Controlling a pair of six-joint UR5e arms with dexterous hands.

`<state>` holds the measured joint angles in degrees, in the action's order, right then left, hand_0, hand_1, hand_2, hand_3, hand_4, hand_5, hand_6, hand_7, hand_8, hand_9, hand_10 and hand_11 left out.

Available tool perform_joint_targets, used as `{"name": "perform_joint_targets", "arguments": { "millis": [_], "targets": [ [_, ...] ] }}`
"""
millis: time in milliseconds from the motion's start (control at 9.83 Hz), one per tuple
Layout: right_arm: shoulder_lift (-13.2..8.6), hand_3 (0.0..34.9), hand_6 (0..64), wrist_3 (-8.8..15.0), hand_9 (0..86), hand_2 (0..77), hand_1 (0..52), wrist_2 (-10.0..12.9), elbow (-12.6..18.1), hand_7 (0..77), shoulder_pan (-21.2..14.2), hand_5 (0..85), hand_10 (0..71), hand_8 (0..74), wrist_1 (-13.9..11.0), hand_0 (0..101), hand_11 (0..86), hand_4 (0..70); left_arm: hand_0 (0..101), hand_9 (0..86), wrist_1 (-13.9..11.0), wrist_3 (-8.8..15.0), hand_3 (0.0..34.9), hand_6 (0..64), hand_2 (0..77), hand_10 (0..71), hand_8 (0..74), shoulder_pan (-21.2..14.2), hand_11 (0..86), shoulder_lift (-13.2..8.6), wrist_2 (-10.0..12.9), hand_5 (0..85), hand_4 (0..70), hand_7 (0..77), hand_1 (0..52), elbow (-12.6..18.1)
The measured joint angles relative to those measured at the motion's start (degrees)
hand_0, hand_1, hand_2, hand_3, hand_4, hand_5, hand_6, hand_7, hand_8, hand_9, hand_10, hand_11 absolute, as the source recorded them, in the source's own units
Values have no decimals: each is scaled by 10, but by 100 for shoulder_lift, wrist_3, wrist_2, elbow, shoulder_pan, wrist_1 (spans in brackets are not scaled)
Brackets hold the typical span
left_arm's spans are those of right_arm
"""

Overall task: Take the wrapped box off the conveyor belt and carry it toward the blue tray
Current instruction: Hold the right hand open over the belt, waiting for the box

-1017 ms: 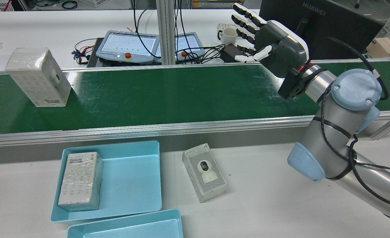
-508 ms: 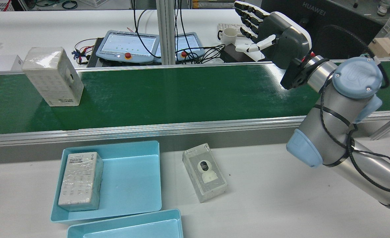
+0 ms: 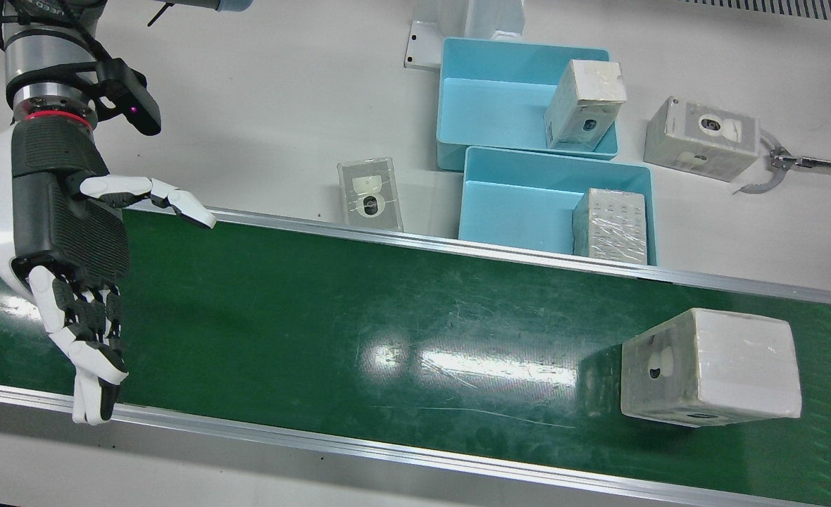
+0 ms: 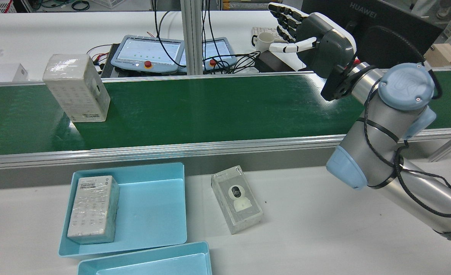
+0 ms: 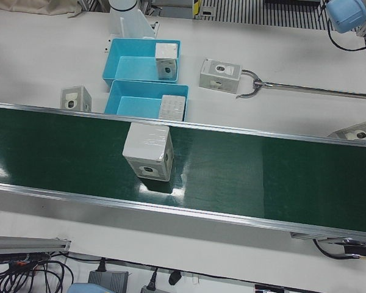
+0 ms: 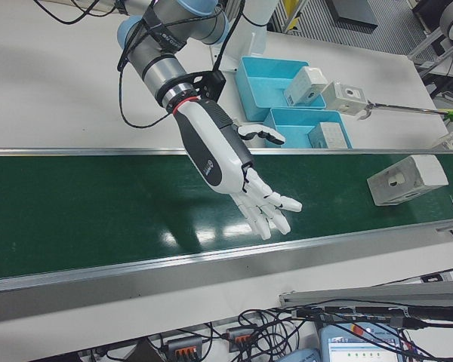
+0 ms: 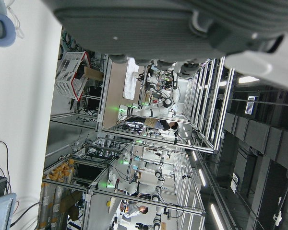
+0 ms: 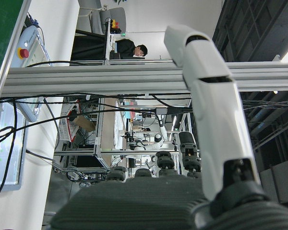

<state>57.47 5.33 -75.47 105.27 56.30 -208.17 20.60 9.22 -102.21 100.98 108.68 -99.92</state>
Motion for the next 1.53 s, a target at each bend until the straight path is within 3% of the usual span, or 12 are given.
{"name": "perform_joint_targets", "arguments": {
  "millis": [102,508,610,712,915,1017,1525],
  "targets": [
    [0,22,0,-29,11,229,262,5,0,5,-13,180,0,0,5,533,27,60,0,0,0,0,0,5,11,0,5,0,0,0,0,5,5,5,0,0],
    [90,22,0,-115,11,256,256,14,58,0,-32,169,11,0,20,534,38,60,0,0,0,0,0,0,11,5,5,0,0,0,0,5,5,5,0,0],
    [109,71,0,-122,11,273,278,15,74,0,-30,147,11,0,23,556,44,60,0,0,0,0,0,0,11,5,5,0,0,0,0,5,5,5,0,0],
    [126,125,0,-126,11,305,273,15,86,5,-13,196,33,0,34,558,65,82,0,5,0,0,0,0,5,5,5,0,0,0,0,5,5,5,0,0],
    [145,126,0,-139,11,327,278,15,96,0,27,207,33,0,51,559,60,76,0,0,0,0,0,0,11,5,5,0,0,0,0,5,5,5,0,0],
    [147,126,0,-140,11,355,311,13,117,0,34,207,33,0,50,559,60,76,0,0,0,0,0,5,5,5,5,0,0,0,0,5,5,5,0,0],
    [266,103,0,-150,11,349,295,6,221,5,59,224,33,0,72,564,76,104,0,5,0,0,0,5,11,5,5,0,0,0,0,5,5,5,0,0]
  ]
}}
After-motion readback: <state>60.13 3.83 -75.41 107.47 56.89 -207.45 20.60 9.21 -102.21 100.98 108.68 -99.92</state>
